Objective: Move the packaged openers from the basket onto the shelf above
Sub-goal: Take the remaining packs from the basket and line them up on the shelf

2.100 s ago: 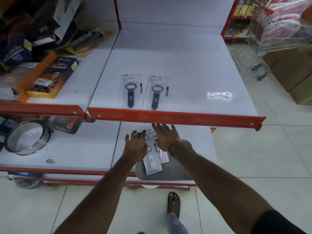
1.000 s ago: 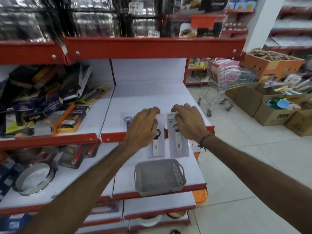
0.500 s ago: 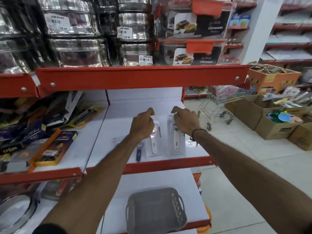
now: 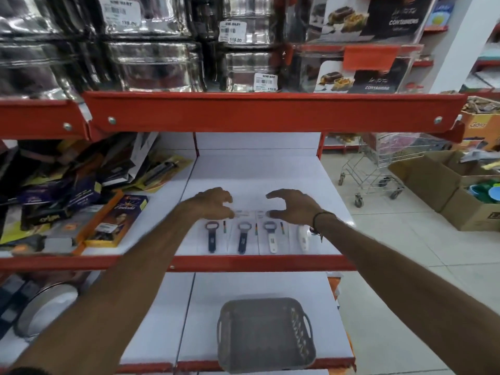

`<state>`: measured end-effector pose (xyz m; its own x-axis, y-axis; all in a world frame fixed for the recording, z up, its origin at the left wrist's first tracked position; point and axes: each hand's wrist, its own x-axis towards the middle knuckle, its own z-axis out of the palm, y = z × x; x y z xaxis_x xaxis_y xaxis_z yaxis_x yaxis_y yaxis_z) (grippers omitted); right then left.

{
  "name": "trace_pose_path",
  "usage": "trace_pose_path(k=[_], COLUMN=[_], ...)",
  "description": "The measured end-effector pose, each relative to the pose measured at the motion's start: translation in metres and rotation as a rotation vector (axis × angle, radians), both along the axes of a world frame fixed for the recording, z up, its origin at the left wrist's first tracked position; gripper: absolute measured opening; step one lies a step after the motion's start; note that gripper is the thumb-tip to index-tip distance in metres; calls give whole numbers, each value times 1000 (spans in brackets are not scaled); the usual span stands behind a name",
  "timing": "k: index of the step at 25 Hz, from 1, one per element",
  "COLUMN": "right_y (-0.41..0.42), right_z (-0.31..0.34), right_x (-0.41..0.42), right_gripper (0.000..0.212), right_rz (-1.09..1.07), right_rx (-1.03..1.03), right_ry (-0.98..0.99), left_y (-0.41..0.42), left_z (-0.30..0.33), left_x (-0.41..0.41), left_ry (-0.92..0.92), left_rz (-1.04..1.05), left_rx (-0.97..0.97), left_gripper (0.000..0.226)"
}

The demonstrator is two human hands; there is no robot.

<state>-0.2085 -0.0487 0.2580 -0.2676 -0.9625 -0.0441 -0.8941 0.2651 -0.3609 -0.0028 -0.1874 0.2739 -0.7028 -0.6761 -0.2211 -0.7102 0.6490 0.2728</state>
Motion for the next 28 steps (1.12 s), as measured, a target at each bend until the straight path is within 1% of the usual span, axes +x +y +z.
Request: trace_pose_path(k=[2, 3, 4, 6, 8, 10, 13, 21, 25, 28], right_y=[-9, -13, -15, -18, -19, -20, -21, -14, -13, -13], right_z=[8, 9, 8, 3, 2, 3, 1, -4, -1, 4], right_x=[33, 47, 58, 72, 74, 75, 75, 82, 77, 78], right_gripper=[79, 86, 88, 83, 82, 84, 86, 84, 89, 88], right_rz=[104, 141, 168, 200, 202, 205, 187, 152, 216, 239], right_rx=[126, 198, 257, 290, 279, 287, 268, 220, 334, 376], right_ry=[-98, -89, -45, 24, 6, 15, 25, 0, 73, 46], left_y=[-1, 0, 3, 5, 6, 6, 7, 8, 8, 9], left_z=[10, 8, 2, -8, -9, -7, -6, -11, -12, -10], left_x=[21, 29, 35, 42, 45, 47, 49, 51, 54, 54], left_ry=[-257, -355, -397, -349, -296, -273, -272, -198, -177, -197], left_rz=[-22, -46, -67, -79, -94, -125, -148, -137, -133, -132], left_rx=[65, 57, 34, 32, 52, 43, 25, 20, 36, 36], left_gripper=[81, 88, 93, 96, 99, 100, 97, 96, 92, 91])
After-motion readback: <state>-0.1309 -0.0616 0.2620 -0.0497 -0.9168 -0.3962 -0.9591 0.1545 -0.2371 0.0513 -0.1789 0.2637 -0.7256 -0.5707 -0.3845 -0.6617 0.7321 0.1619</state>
